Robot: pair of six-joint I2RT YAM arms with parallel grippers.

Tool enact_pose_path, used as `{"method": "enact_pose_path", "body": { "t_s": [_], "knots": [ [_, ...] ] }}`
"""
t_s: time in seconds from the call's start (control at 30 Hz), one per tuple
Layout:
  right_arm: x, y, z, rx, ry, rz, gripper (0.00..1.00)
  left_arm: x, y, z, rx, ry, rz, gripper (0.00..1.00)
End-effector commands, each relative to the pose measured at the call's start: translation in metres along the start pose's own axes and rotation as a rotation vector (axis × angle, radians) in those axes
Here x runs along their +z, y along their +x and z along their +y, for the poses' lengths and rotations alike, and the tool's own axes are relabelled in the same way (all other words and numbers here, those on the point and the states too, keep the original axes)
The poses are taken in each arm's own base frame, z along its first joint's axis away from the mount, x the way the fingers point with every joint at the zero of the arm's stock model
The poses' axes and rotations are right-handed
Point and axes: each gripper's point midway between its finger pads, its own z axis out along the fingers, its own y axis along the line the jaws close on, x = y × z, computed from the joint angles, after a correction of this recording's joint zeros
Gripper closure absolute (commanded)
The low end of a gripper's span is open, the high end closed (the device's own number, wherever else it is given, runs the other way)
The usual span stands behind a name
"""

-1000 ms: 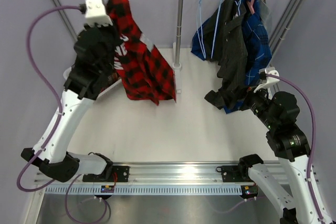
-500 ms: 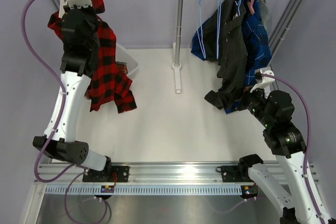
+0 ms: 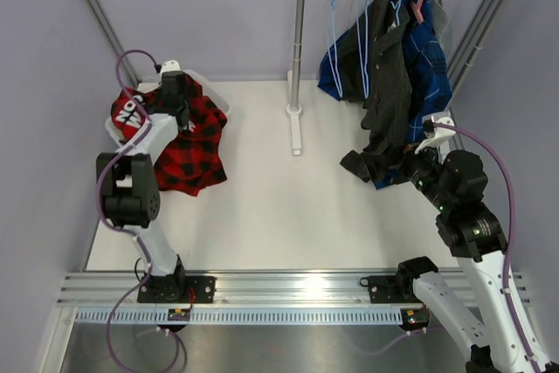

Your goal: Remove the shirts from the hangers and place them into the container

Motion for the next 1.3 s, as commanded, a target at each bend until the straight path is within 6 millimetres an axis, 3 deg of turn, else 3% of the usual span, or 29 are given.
{"method": "enact_pose_path", "body": {
  "t_s": [0.0, 0.03, 0.07, 0.1, 0.2, 0.23, 0.3, 0.4, 0.47, 0.5, 0.53, 0.57, 0.63, 0.67, 0.7, 0.77, 0.8, 0.83, 0.87, 0.9, 0.97, 1.0, 1.03, 1.07, 1.1, 1.17, 1.2, 1.27],
  "knots": [
    [0.0, -0.009, 0.004, -0.004, -0.019, -0.042, 0.0, 0.024, 0.006, -0.008, -0.118, 0.03, 0.062, 1.0],
    [-0.001, -0.01, 0.004, -0.004, -0.021, -0.048, 0.01, 0.027, 0.024, -0.011, -0.104, 0.05, 0.144, 1.0],
    [0.0, -0.01, 0.003, -0.003, -0.018, -0.049, 0.0, 0.032, 0.021, -0.015, -0.122, 0.06, 0.162, 1.0],
    [0.001, -0.009, 0.002, -0.002, -0.014, -0.046, 0.0, 0.042, 0.045, -0.018, -0.114, 0.058, 0.233, 1.0],
    [0.004, -0.009, 0.001, -0.001, -0.008, -0.042, 0.01, 0.05, 0.072, -0.004, -0.174, 0.04, 0.338, 1.0],
    [0.005, -0.007, 0.0, 0.0, -0.006, -0.037, 0.01, 0.052, 0.081, -0.005, -0.18, 0.044, 0.367, 0.93],
    [0.005, -0.008, 0.001, 0.0, -0.011, -0.035, 0.01, 0.053, 0.081, -0.003, -0.19, 0.042, 0.37, 0.85],
    [0.005, -0.009, 0.002, -0.001, -0.012, -0.04, 0.0, 0.044, 0.061, -0.003, -0.192, 0.06, 0.332, 0.58],
    [0.004, -0.01, 0.002, 0.0, -0.01, -0.045, 0.01, 0.029, 0.033, 0.0, -0.203, 0.067, 0.28, 0.37],
    [0.003, -0.01, 0.002, -0.001, -0.012, -0.044, 0.01, 0.021, 0.02, 0.001, -0.212, 0.072, 0.255, 0.31],
    [0.003, -0.011, 0.002, -0.003, -0.014, -0.047, 0.01, 0.012, 0.005, 0.003, -0.225, 0.072, 0.22, 0.27],
    [0.002, -0.012, 0.003, -0.002, -0.017, -0.051, 0.0, -0.01, -0.025, 0.008, -0.251, 0.082, 0.15, 0.23],
    [0.002, -0.012, 0.005, -0.002, -0.024, -0.054, 0.01, -0.036, -0.054, 0.014, -0.276, 0.082, 0.073, 0.03],
    [0.002, -0.011, 0.005, 0.0, -0.027, -0.053, 0.01, -0.064, -0.082, 0.02, -0.298, 0.097, -0.003, 0.01],
    [0.002, -0.011, 0.005, 0.0, -0.03, -0.052, 0.01, -0.08, -0.093, 0.019, -0.302, 0.107, -0.036, 0.01],
    [0.002, -0.011, 0.006, -0.003, -0.035, -0.054, 0.01, -0.104, -0.101, 0.024, -0.302, 0.096, -0.081, 0.01],
    [0.0, -0.012, 0.007, -0.003, -0.039, -0.058, 0.01, -0.126, -0.113, 0.029, -0.311, 0.104, -0.13, 0.01],
    [0.0, -0.012, 0.007, -0.001, -0.04, -0.059, 0.01, -0.148, -0.111, 0.023, -0.303, 0.118, -0.15, 0.01],
    [-0.001, -0.012, 0.008, -0.002, -0.042, -0.061, 0.0, -0.142, -0.099, 0.027, -0.294, 0.092, -0.128, 0.01],
    [-0.003, -0.014, 0.009, -0.002, -0.046, -0.069, 0.01, -0.165, -0.102, 0.024, -0.294, 0.107, -0.162, 0.01],
    [-0.005, -0.014, 0.011, -0.005, -0.056, -0.077, 0.0, -0.176, -0.082, 0.026, -0.288, 0.068, -0.16, 0.01],
    [-0.006, -0.015, 0.012, -0.003, -0.057, -0.083, 0.0, -0.185, -0.055, 0.014, -0.255, 0.085, -0.132, 0.01],
    [-0.007, -0.015, 0.012, -0.004, -0.061, -0.084, 0.01, -0.187, -0.041, 0.016, -0.24, 0.051, -0.126, 0.01],
    [-0.008, -0.015, 0.013, -0.004, -0.064, -0.084, 0.0, -0.193, -0.024, 0.003, -0.237, 0.073, -0.107, 0.01],
    [-0.008, -0.015, 0.014, -0.003, -0.068, -0.085, 0.0, -0.187, 0.014, 0.003, -0.217, 0.052, -0.05, 0.01],
    [-0.008, -0.015, 0.015, -0.004, -0.075, -0.083, 0.0, -0.189, 0.045, 0.0, -0.272, 0.044, -0.012, 0.01],
    [-0.007, -0.014, 0.015, -0.003, -0.076, -0.081, 0.0, -0.186, 0.08, -0.003, -0.258, 0.034, 0.039, 0.01],
    [-0.008, -0.013, 0.016, -0.001, -0.08, -0.077, 0.01, -0.179, 0.107, -0.006, -0.284, 0.004, 0.075, 0.01]
  ]
}}
